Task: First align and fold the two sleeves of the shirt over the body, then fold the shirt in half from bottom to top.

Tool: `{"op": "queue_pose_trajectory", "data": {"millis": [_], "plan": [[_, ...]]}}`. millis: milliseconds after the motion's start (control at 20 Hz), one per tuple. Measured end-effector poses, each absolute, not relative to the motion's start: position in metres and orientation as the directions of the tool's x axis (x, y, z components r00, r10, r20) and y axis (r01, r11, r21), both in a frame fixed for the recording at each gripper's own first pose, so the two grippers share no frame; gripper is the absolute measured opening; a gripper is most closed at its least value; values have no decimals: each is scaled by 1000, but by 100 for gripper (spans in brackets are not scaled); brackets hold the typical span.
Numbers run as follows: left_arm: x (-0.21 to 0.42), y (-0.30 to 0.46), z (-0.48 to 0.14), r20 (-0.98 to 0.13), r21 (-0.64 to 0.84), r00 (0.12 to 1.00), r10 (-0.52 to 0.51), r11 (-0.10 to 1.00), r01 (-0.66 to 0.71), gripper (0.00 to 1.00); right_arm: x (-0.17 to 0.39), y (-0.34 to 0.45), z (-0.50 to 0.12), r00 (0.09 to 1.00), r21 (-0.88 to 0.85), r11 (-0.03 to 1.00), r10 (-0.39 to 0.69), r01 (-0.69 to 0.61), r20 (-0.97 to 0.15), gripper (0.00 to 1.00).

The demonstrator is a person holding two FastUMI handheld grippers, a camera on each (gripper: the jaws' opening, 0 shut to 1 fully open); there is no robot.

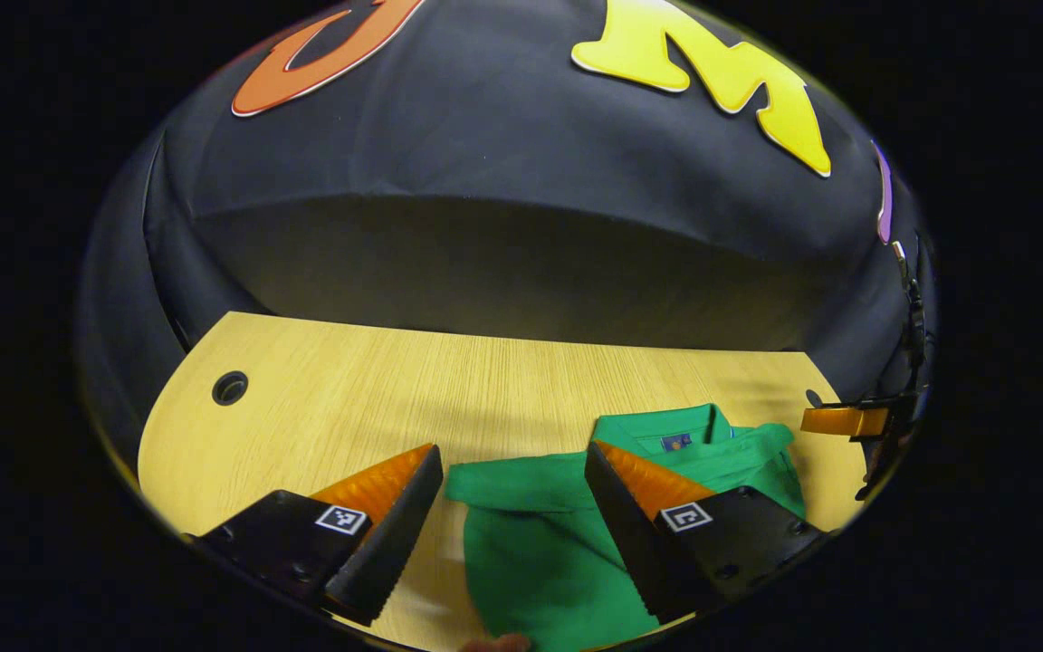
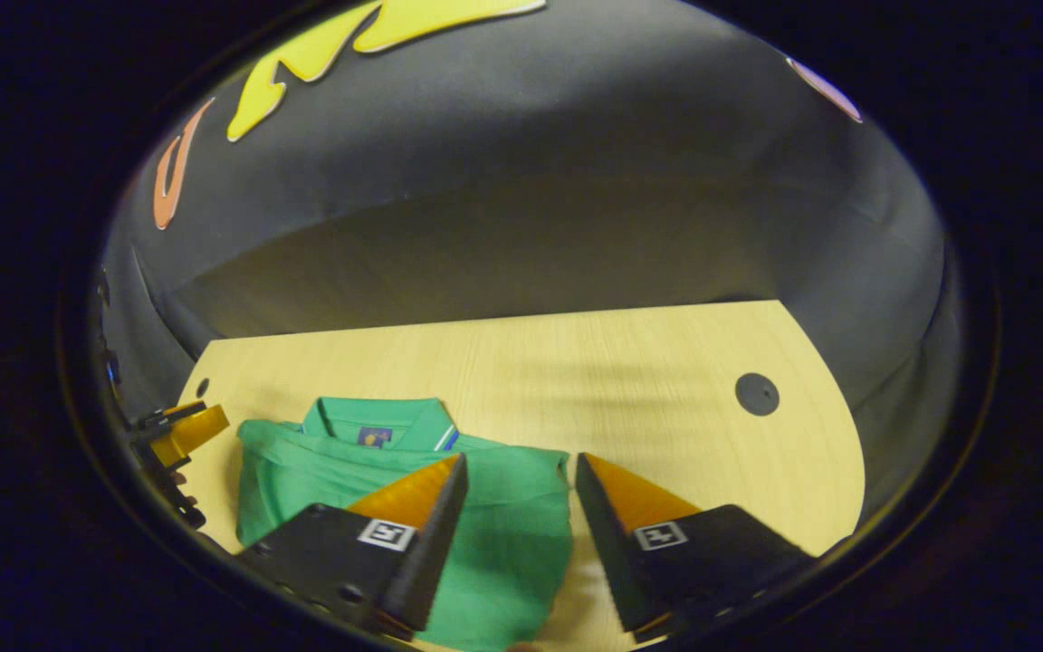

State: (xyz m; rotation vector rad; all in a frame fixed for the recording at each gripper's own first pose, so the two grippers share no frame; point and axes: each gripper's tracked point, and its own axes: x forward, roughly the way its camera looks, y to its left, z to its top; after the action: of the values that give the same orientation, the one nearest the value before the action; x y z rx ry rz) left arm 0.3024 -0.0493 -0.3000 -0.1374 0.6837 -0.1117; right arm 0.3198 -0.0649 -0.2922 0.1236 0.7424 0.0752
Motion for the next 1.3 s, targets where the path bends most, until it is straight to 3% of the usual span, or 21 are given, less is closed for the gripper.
{"op": "queue_pose_trajectory", "data": {"millis": [100,200,500,1000,1300], "plan": [[303,-45,-282,-594,-145,795,-124,988,46,99,314,-65,-273,767,108,994,94,-33,-635,88],[299,-40,-262,-573,-124,814,-98,992,32,98,306,-59,-245,806,96,995,89,-40,-585,92],[265,-29,-156,-438,-89,898,-42,996,3,98,252,-43,-142,911,27,995,98,-95,-400,93],[133,-32,19,-171,-37,985,15,999,-21,97,87,-45,-9,987,17,997,72,-70,-143,94],[77,-50,33,-148,-10,989,-18,1000,17,98,22,-54,11,995,58,998,19,-14,-95,95]]}}
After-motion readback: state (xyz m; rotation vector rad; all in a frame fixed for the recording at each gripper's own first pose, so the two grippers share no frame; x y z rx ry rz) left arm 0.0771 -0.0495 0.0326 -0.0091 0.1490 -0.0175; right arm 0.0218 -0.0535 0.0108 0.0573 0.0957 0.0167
